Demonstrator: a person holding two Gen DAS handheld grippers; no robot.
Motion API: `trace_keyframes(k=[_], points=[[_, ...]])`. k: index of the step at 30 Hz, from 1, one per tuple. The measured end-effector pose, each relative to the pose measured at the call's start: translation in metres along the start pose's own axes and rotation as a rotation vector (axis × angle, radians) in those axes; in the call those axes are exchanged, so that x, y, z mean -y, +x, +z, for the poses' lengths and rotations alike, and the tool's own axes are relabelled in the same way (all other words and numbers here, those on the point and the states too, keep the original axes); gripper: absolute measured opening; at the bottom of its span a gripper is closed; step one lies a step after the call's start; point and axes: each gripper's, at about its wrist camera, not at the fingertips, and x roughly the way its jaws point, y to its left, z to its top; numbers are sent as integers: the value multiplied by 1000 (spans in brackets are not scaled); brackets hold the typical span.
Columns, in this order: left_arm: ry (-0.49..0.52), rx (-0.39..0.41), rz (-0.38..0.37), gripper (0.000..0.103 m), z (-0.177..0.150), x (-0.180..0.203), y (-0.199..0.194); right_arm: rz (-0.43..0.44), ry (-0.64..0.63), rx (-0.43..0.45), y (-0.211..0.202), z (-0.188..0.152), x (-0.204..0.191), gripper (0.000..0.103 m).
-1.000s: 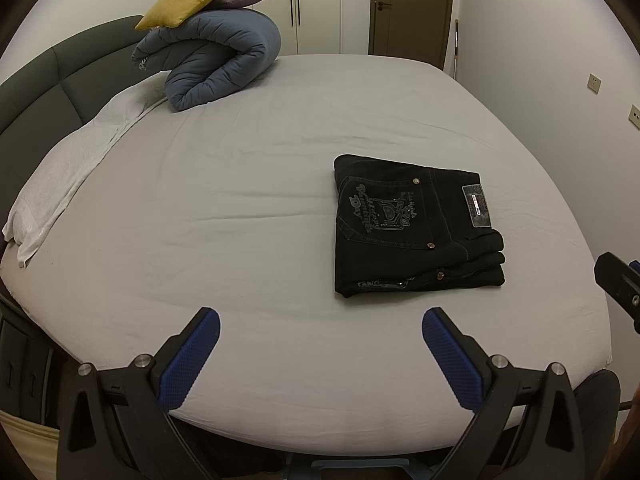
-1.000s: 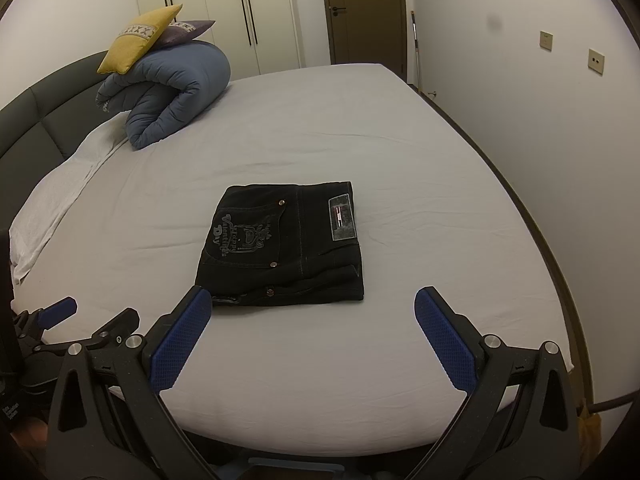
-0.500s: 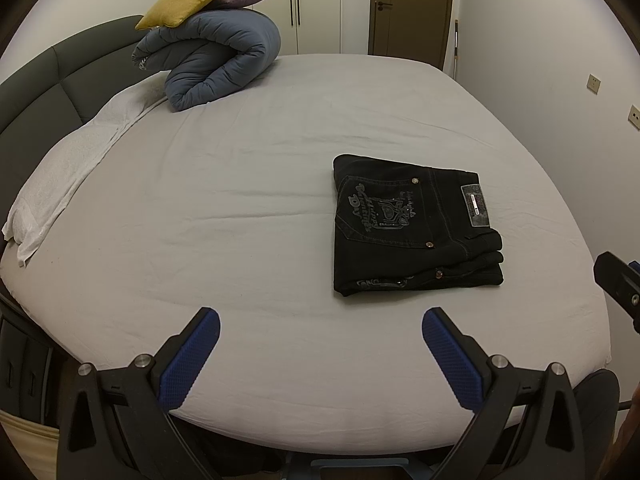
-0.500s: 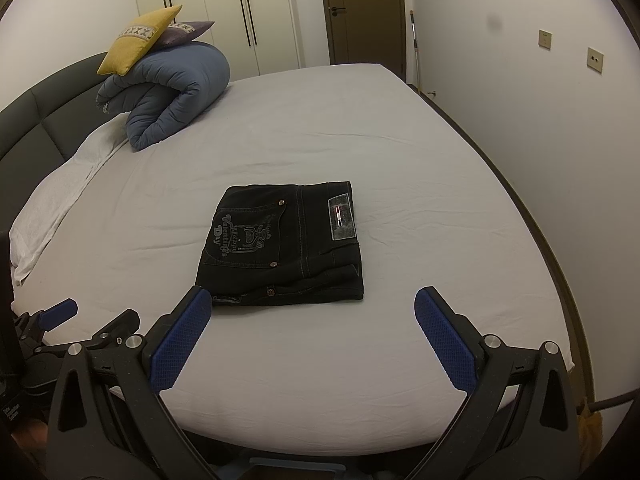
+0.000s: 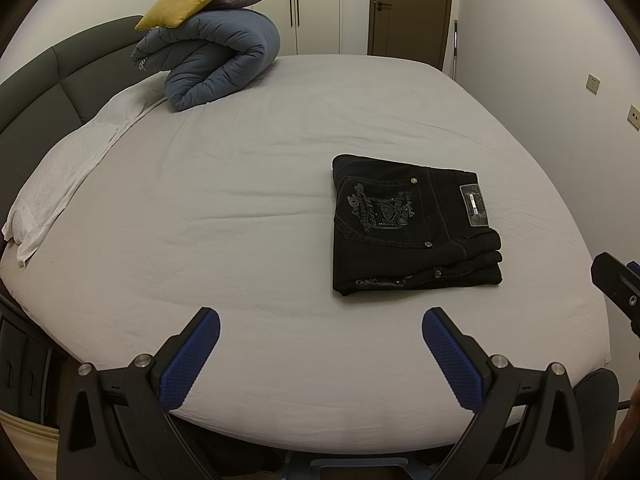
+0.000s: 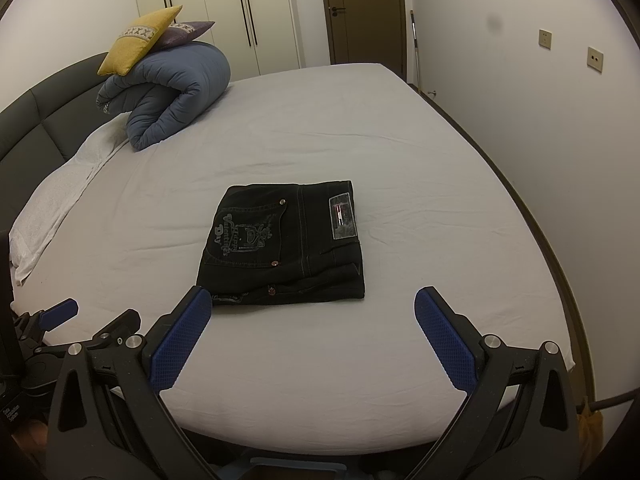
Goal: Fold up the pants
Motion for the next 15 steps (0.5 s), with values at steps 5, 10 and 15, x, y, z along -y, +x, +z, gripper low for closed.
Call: trace_keyframes(k=[5,10,15], points=[[-1,-1,1,103,0,0,0,-2,0,1,1,-1,-2,103],[1,-2,0,103,-1,1,0,-1,0,0,1,-1,-3,103],[0,-2,-1,103,-1,1,0,-2,1,0,2,-2,-5,103]])
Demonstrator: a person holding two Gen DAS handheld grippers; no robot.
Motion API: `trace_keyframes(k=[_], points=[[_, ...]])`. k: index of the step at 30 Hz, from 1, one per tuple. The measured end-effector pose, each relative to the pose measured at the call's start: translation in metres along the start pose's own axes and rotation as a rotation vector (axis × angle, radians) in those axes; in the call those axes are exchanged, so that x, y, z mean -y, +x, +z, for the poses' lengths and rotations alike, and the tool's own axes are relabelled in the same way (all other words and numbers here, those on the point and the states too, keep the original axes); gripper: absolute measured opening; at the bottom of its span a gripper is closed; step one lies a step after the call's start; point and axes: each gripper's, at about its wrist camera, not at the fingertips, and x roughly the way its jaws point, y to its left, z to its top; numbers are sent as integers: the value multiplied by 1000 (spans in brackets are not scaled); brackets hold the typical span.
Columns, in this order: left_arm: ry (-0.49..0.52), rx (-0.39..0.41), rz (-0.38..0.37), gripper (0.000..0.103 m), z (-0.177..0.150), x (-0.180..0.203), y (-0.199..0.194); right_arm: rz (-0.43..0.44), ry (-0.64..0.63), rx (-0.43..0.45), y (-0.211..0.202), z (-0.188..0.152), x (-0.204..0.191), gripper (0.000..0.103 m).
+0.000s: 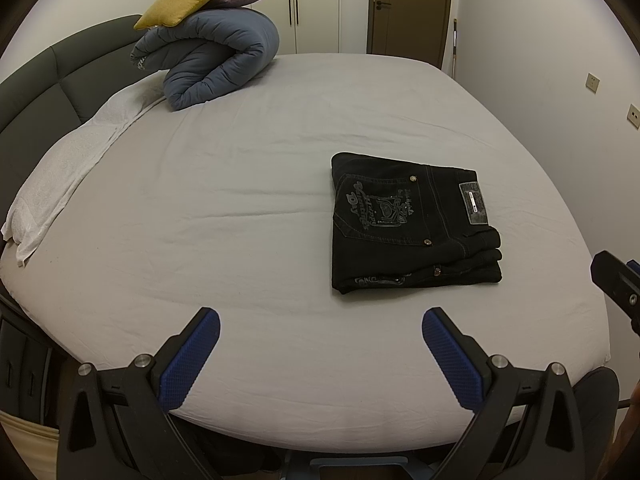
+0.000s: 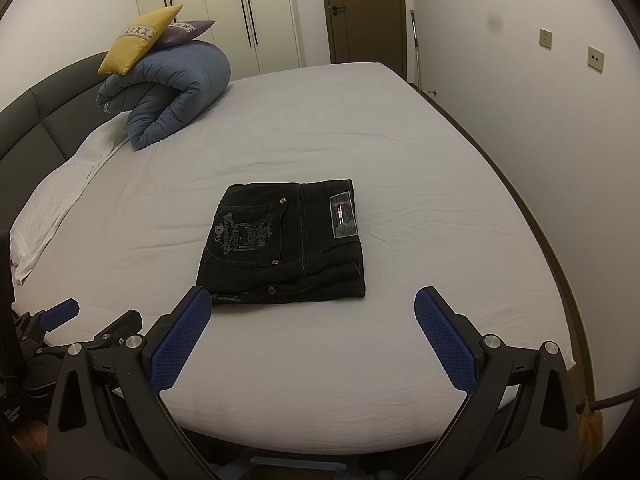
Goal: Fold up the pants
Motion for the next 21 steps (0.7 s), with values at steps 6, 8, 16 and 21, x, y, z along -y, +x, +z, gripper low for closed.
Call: trace_keyframes(k=[6,8,16,21], points=[[2,-2,-4,103,-2,2,1,0,1,0,0,0,-1,103],[3,-3,-6,103,-2,1,1,0,2,-1,0,0,-1,103],[2,-9,-11,103,-3,-1,2,3,2,-2,2,-4,-7,103],[8,-7,-11,103,-4,0,2,3,4,-3,2,-4,-7,103]])
